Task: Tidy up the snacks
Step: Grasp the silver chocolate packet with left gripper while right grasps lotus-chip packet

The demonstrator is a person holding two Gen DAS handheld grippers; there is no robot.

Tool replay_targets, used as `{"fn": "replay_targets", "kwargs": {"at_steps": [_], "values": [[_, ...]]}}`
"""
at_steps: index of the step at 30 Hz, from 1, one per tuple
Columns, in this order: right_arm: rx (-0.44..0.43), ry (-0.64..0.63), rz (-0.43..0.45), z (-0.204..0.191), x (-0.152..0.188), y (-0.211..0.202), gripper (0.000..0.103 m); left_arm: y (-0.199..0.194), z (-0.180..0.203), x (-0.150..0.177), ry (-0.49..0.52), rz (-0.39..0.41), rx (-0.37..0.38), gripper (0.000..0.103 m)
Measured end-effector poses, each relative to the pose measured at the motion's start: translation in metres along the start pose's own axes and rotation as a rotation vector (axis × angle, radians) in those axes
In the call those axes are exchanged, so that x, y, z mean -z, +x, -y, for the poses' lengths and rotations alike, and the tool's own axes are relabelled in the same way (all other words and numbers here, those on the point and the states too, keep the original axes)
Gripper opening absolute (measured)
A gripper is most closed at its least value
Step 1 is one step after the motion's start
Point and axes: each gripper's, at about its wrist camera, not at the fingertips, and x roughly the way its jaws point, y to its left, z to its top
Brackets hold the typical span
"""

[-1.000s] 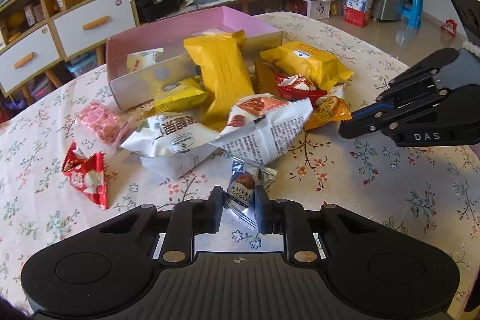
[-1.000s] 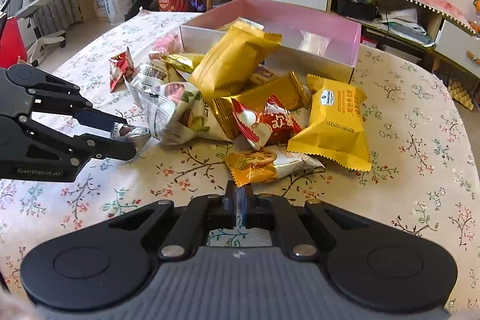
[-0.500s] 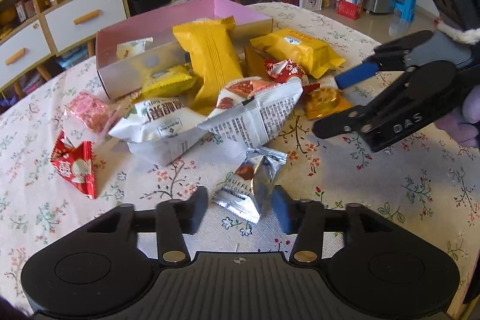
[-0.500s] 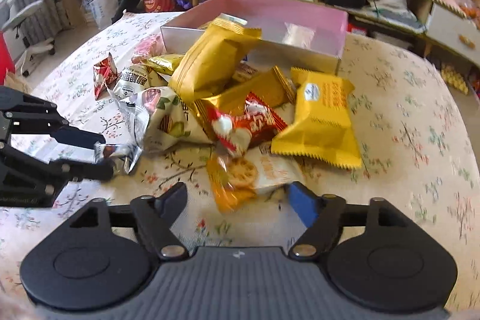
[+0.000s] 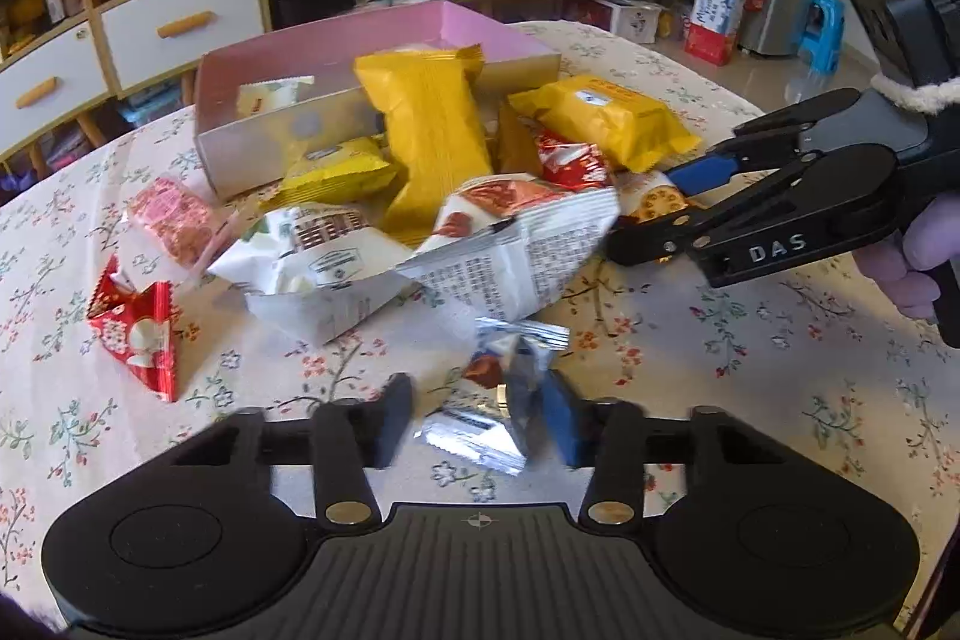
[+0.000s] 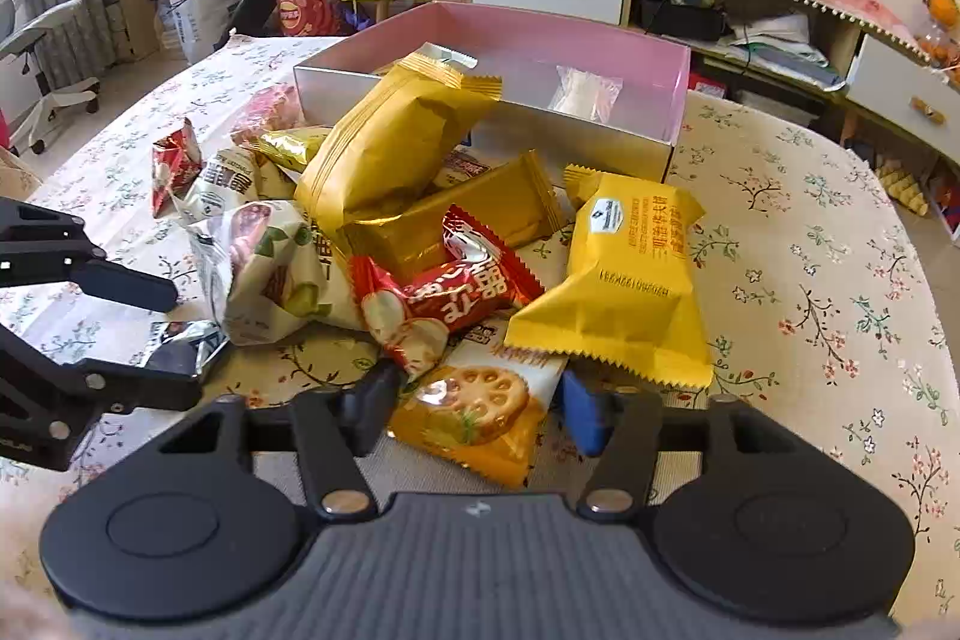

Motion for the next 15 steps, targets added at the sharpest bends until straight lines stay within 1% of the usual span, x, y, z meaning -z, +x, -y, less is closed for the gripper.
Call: {"fn": "replay_targets", "kwargs": {"at_steps": [2, 3, 6, 10, 11, 12, 15], "values": [[0.000, -0.022, 0.000, -0.002, 0.001, -0.002, 0.035, -0.001, 0.006, -0.001, 0.026, -0.004, -0.010, 0.029], [-0.005, -0.027, -0.006, -0.003, 0.000, -0.004, 0.033, -0.001, 0.008, -0.001, 0.041, -0.008, -0.004, 0.023], [-0.017, -0.029, -0.021, -0.005, -0.001, -0.008, 0.026, -0.003, 0.014, -0.002, 0.066, -0.011, -0.013, 0.019], [-0.035, -0.040, -0.019, -0.009, -0.001, -0.017, 0.018, -0.007, 0.015, -0.005, 0.064, -0.020, -0.011, 0.018], [-0.038, -0.042, -0.016, -0.009, -0.001, -0.019, 0.014, -0.008, 0.016, -0.006, 0.063, -0.021, -0.012, 0.018], [-0.040, -0.042, -0.015, -0.010, -0.002, -0.021, 0.013, -0.010, 0.016, -0.006, 0.064, -0.021, -0.013, 0.018], [-0.048, -0.047, -0.021, -0.012, -0.003, -0.025, 0.010, -0.016, 0.016, -0.007, 0.061, -0.016, -0.014, 0.018]]}}
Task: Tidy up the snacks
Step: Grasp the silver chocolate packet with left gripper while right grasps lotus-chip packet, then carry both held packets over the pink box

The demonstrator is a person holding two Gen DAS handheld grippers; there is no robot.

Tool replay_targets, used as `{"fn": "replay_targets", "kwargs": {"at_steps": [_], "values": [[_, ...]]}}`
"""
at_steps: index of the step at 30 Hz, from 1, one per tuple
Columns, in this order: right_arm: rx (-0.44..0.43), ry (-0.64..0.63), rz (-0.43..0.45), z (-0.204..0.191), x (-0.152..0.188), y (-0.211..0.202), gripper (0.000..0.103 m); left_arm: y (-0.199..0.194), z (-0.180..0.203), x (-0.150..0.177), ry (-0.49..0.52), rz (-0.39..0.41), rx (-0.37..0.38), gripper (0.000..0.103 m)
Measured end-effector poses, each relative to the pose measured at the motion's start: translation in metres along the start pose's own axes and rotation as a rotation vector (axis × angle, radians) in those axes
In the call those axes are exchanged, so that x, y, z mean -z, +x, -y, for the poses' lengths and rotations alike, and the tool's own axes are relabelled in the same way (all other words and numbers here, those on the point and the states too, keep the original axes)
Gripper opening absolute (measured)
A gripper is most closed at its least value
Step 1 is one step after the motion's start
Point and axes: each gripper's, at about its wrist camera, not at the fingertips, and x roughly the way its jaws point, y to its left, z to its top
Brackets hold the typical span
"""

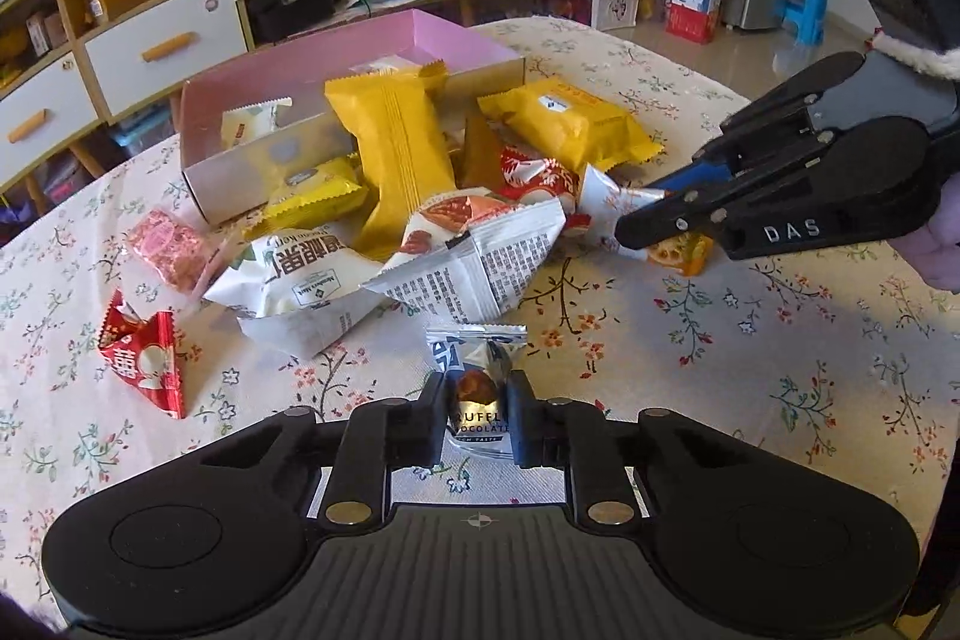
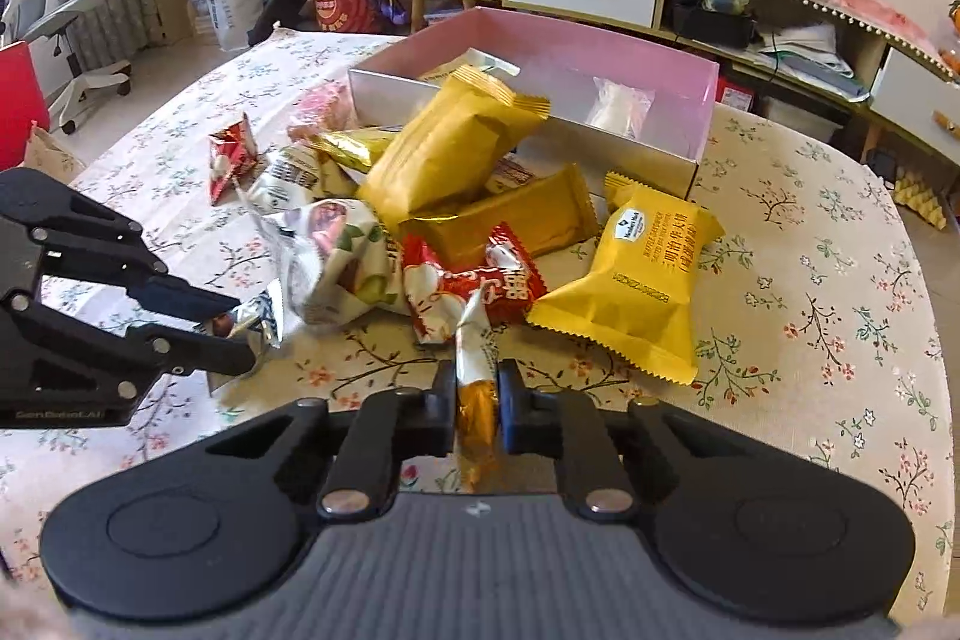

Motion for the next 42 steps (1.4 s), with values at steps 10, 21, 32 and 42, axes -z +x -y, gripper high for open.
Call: {"fn": "replay_targets", "kwargs": {"at_steps": [10, 21, 32, 42], "values": [[-0.004, 0.019, 0.018, -0.002, -0.007, -0.018, 0.010, -0.025, -0.004, -0.013, -0.032, 0.049, 0.016, 0.018], [0.027, 0.088, 0.120, 0.012, -0.047, -0.024, 0.010, -0.031, -0.019, -0.048, -0.124, 0.123, -0.025, 0.018], [0.041, 0.221, 0.225, 0.045, -0.092, 0.001, 0.010, -0.009, -0.053, -0.108, -0.234, 0.163, -0.077, 0.018], [0.122, 0.256, 0.241, 0.064, -0.121, 0.036, 0.010, 0.053, -0.081, -0.164, -0.313, 0.109, -0.112, 0.018]]}}
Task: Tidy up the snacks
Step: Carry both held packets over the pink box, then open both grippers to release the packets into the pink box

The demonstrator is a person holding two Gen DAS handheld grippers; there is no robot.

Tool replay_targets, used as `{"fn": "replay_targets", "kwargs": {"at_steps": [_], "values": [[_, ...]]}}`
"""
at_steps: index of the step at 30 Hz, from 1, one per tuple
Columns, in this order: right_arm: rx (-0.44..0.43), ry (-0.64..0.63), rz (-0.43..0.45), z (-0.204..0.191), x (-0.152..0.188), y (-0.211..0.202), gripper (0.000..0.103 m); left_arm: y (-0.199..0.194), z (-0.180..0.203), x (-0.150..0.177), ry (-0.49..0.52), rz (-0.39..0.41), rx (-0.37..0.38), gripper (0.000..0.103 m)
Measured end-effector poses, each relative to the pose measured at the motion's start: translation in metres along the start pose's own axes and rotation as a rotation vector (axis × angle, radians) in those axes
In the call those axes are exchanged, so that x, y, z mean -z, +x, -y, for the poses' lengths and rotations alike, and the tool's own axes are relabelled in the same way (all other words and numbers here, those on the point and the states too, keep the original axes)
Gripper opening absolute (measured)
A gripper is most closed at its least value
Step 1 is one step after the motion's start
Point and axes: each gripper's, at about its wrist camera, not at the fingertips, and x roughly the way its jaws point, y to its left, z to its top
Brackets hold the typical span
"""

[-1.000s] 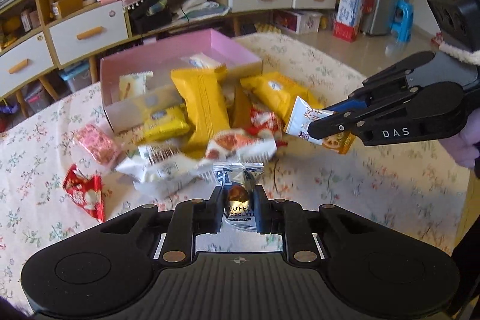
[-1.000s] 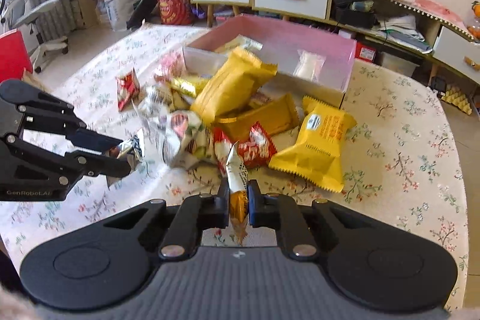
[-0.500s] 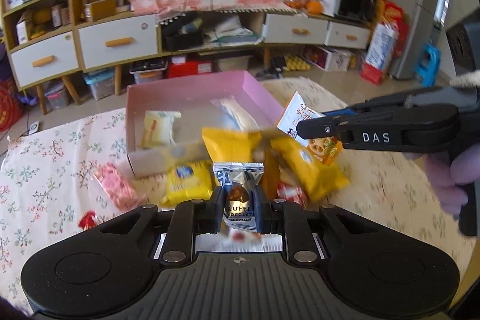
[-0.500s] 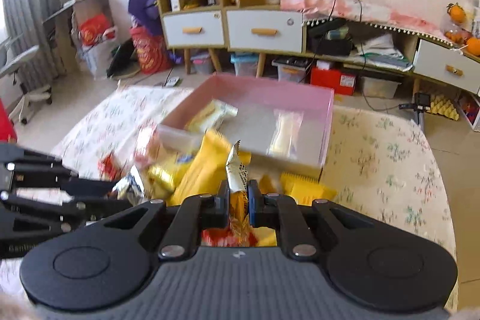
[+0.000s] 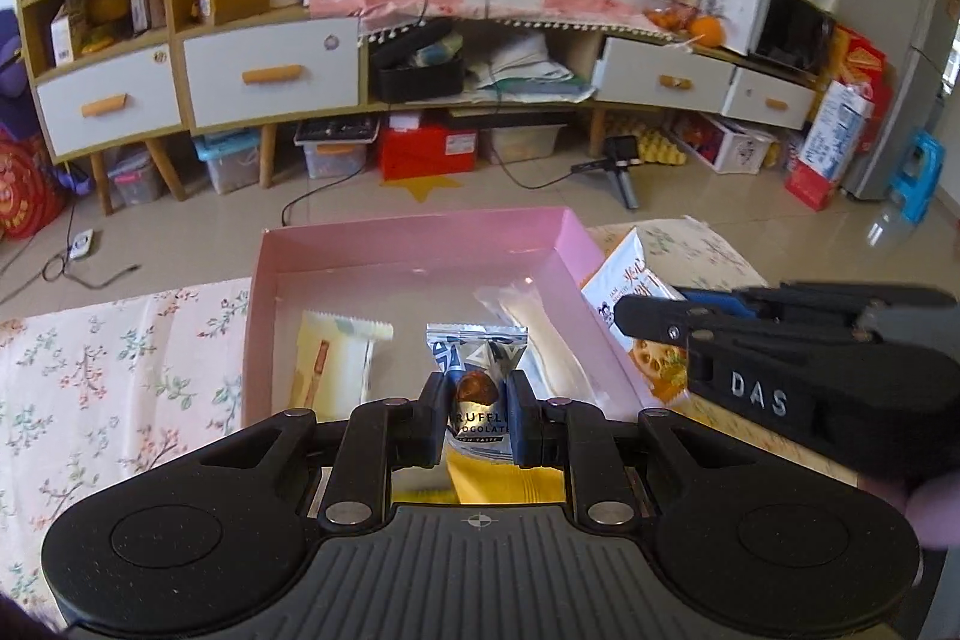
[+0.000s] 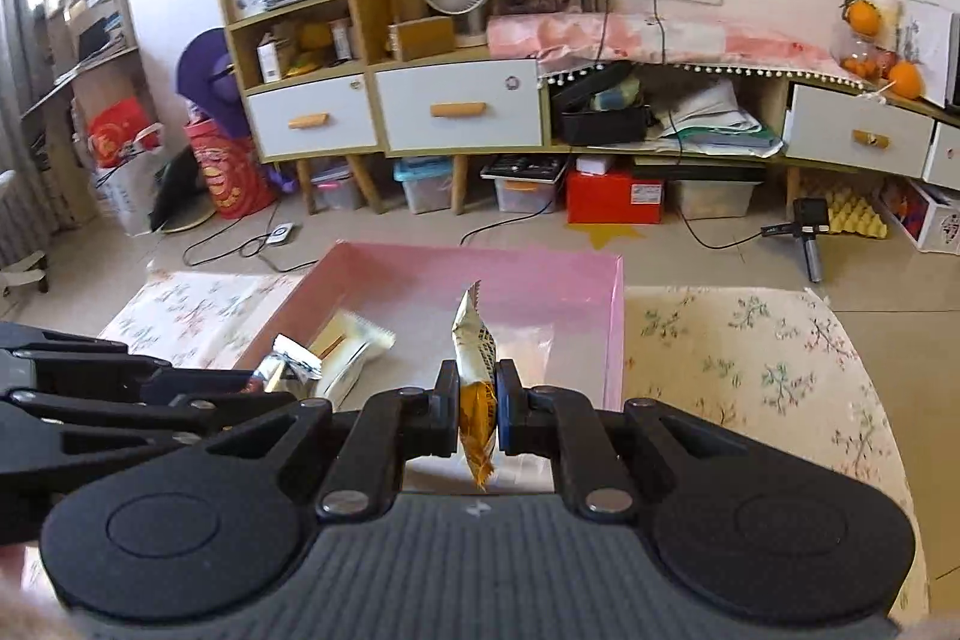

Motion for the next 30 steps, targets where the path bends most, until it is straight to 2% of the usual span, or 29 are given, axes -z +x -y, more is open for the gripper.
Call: {"fn": "replay_targets", "kwargs": {"at_steps": [10, 14, 19, 23, 27, 30], "values": [[0.035, 0.025, -0.063, 0.018, 0.002, 0.044, 0.010, 0.060, -0.012, -0.017, -0.045, -0.080, -0.053, 0.018], [0.036, 0.017, -0.075, 0.021, 0.005, 0.051, 0.010, 0.078, -0.016, -0.020, -0.072, -0.095, -0.059, 0.017], [0.029, 0.027, -0.088, 0.025, 0.007, 0.056, 0.012, 0.089, -0.013, -0.020, -0.058, -0.102, -0.080, 0.018], [0.030, 0.047, -0.078, 0.027, 0.006, 0.052, 0.029, 0.089, -0.012, -0.019, -0.062, -0.107, -0.085, 0.025], [0.022, 0.042, -0.068, 0.024, 0.002, 0.043, 0.037, 0.081, -0.012, -0.017, -0.067, -0.106, -0.083, 0.047], [0.036, 0.018, -0.060, 0.021, -0.001, 0.037, 0.047, 0.072, -0.011, -0.017, -0.051, -0.100, -0.089, 0.055]]}}
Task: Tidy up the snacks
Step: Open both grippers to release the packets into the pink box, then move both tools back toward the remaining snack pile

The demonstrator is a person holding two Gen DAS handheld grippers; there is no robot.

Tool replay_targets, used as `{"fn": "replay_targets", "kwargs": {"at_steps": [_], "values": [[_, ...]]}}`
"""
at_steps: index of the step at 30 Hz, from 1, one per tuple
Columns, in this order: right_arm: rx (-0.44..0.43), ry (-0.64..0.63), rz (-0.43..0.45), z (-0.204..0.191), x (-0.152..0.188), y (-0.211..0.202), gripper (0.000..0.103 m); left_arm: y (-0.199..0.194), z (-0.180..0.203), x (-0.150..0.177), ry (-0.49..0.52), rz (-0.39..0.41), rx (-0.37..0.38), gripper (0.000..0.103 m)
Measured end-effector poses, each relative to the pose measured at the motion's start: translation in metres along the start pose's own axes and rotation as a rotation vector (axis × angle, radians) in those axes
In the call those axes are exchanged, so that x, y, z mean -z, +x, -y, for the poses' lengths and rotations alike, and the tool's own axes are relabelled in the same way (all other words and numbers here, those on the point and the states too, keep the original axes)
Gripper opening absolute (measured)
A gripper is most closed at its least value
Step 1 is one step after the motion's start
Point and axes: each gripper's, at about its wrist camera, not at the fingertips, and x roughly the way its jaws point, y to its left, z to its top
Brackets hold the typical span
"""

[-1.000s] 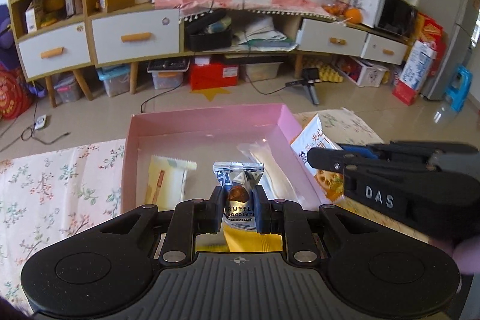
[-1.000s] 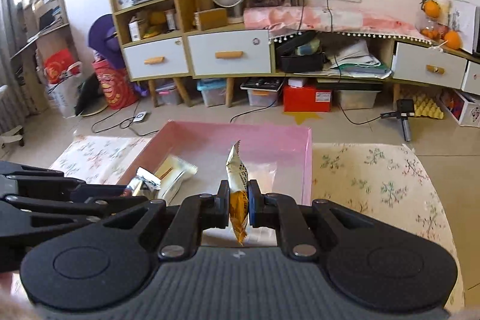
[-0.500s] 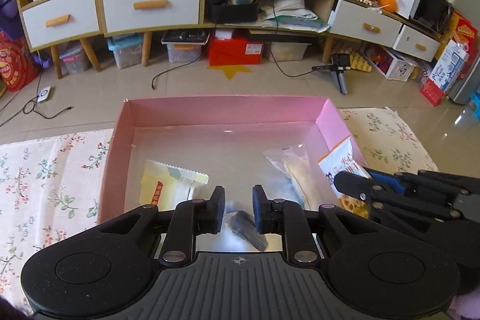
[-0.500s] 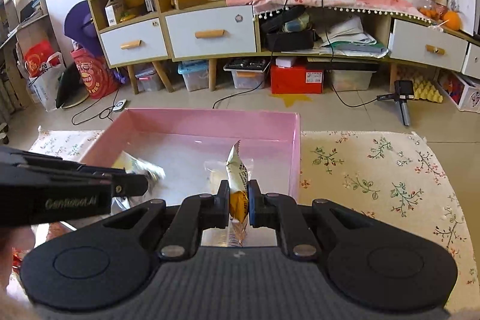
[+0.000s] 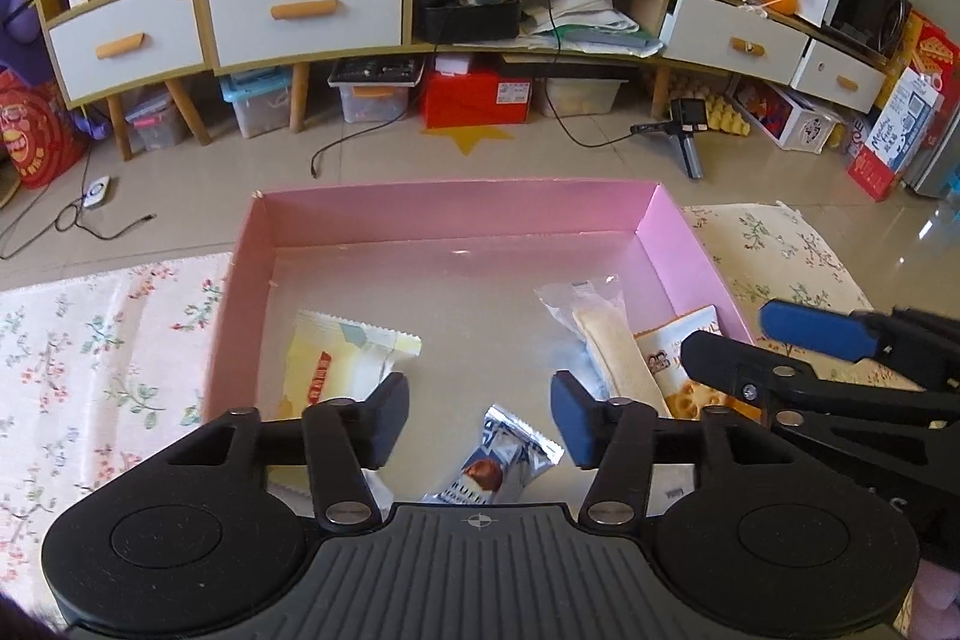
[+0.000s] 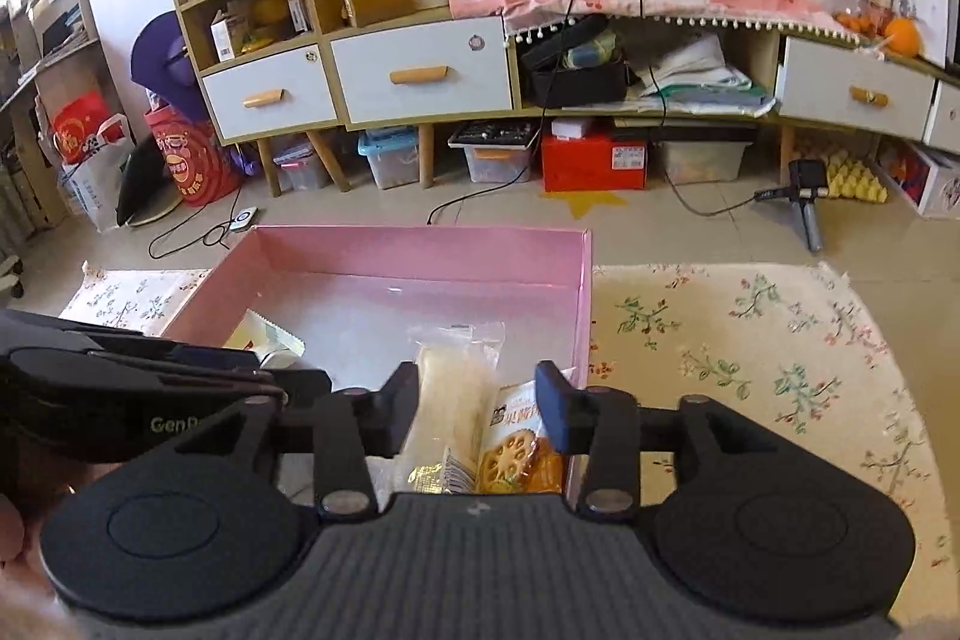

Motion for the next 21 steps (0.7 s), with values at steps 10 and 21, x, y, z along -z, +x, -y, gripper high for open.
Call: {"fn": "replay_targets", "kwargs": {"at_steps": [10, 21], "values": [[0.005, -0.010, 0.035, -0.002, -0.008, -0.039, 0.071, -0.050, -0.004, 0.016, -0.003, 0.042, -0.002, 0.075], [0.018, -0.077, 0.035, -0.014, 0.007, -0.083, 0.090, -0.096, 0.007, 0.049, 0.039, 0.044, 0.015, 0.091]]}}
